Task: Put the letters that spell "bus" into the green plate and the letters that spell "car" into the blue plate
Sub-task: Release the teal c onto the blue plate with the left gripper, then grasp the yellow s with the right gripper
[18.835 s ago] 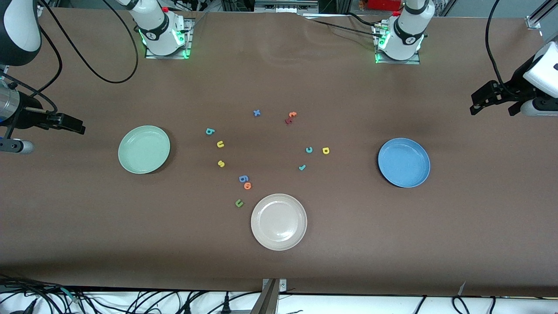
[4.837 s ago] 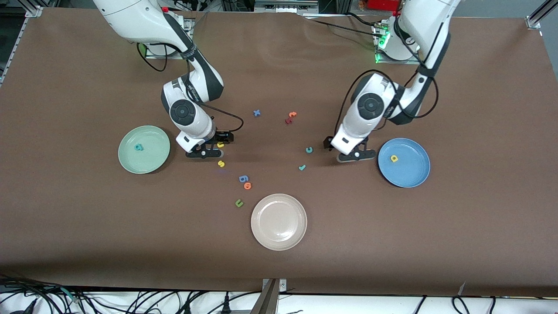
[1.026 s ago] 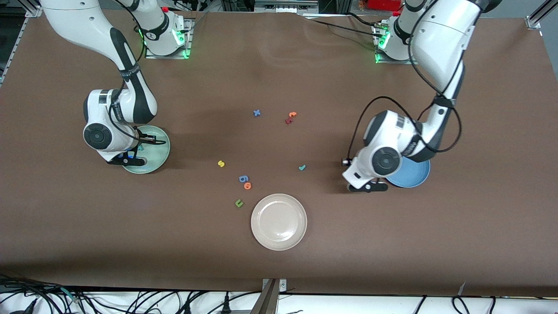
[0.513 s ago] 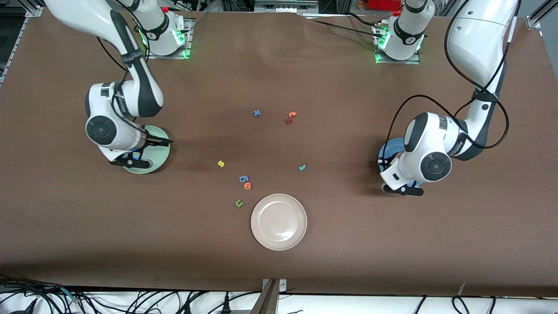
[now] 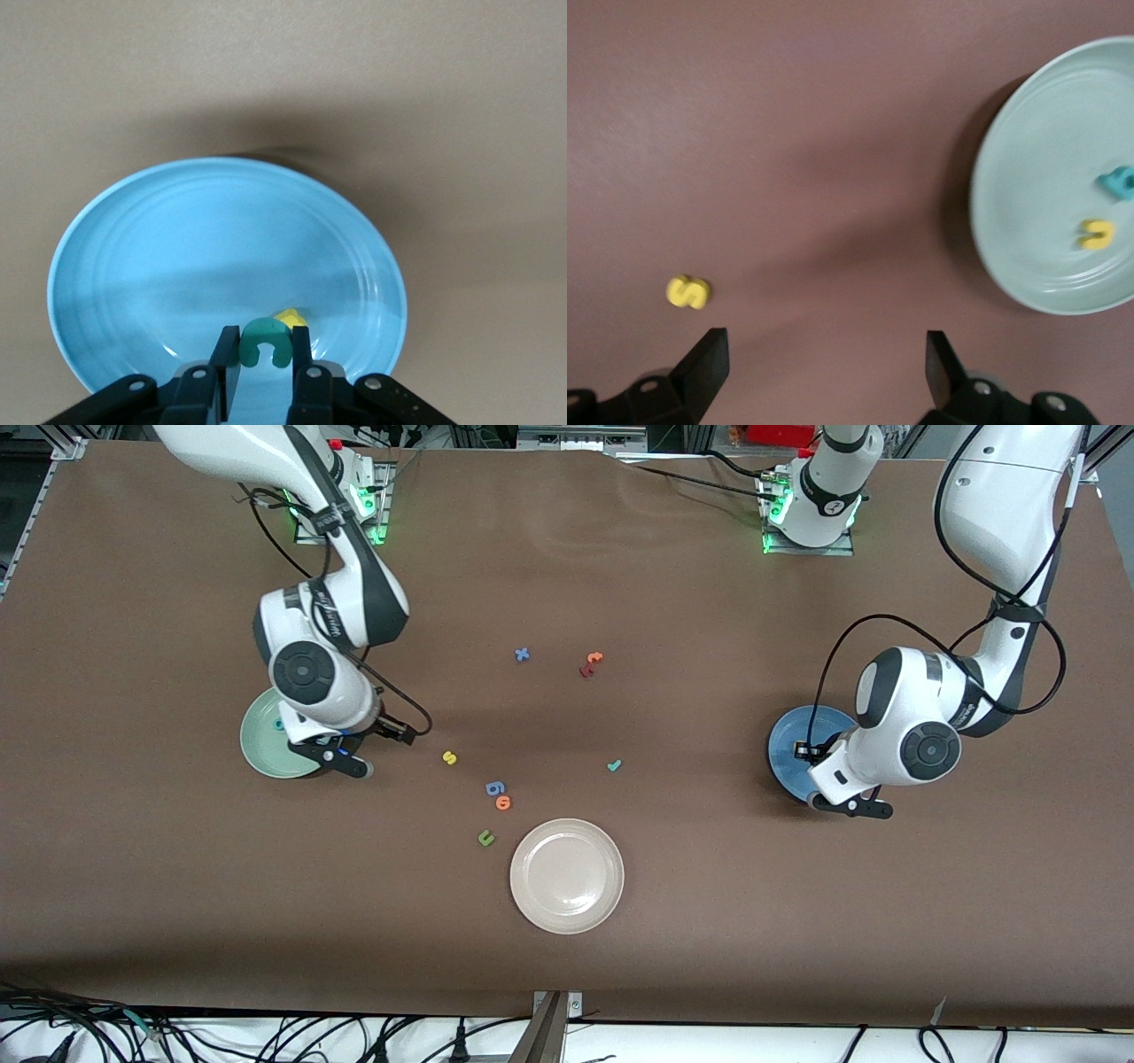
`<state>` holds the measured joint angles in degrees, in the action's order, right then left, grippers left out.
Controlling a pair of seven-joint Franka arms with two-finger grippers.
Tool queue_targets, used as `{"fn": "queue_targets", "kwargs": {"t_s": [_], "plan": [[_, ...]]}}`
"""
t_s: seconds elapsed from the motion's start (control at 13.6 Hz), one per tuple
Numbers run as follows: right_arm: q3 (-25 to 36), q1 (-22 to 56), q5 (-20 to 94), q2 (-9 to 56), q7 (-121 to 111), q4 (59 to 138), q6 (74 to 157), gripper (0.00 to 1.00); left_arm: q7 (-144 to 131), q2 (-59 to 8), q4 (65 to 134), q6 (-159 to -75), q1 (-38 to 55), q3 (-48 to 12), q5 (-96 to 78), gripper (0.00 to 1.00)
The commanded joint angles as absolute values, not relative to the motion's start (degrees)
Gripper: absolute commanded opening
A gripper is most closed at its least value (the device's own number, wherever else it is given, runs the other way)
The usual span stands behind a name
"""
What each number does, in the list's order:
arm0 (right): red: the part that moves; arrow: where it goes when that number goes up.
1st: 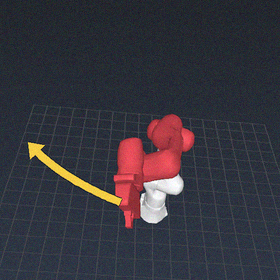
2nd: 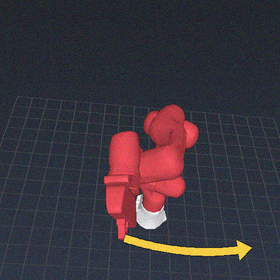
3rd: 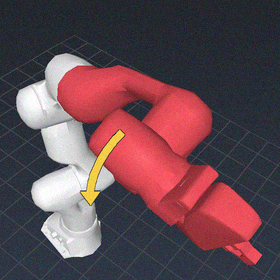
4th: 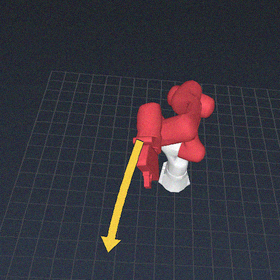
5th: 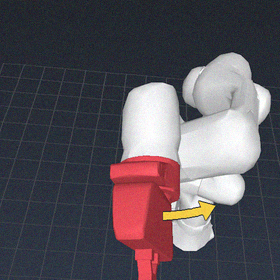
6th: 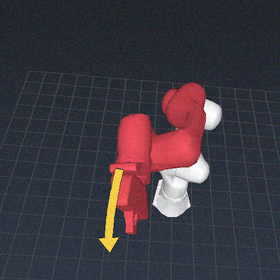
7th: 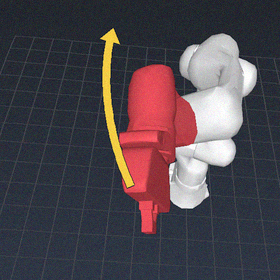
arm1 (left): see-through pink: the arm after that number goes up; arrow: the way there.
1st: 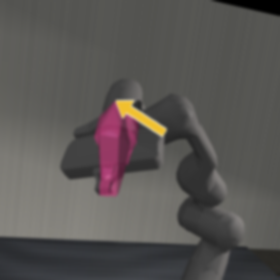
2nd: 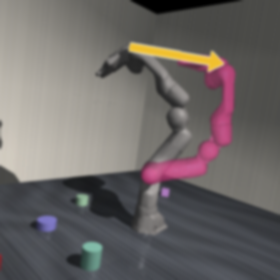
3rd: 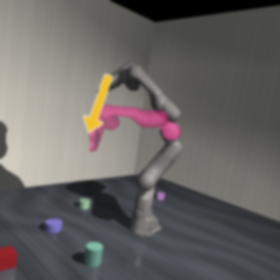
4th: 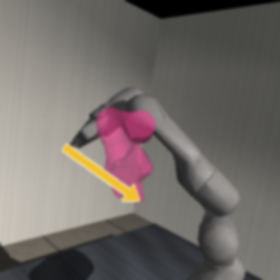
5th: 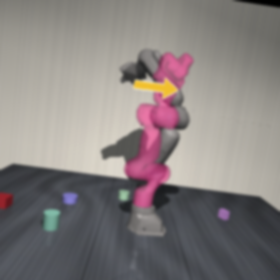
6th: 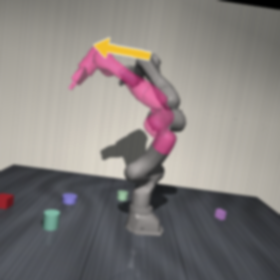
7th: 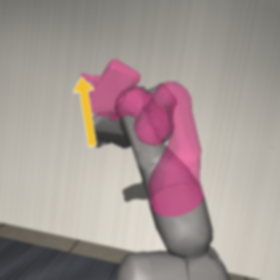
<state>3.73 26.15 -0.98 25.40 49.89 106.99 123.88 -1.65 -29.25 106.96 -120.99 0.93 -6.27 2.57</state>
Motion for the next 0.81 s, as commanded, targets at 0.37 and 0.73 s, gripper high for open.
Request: {"fn": "queue_targets", "kwargs": {"t_s": [0.37,0.73], "plan": [[3.3,28.6,6.2,36.6,65.6,99.1,132.4,0.98,-0.8,-23.8,115.5,-126.4,0.5,-7.1,4.0,0.65],[3.3,29.7,6.2,39.3,67.6,98.6,134.4,0.95,-0.8,-24.1,114.3,-126.2,0.8,-7.1,4.0,1.0]]}}
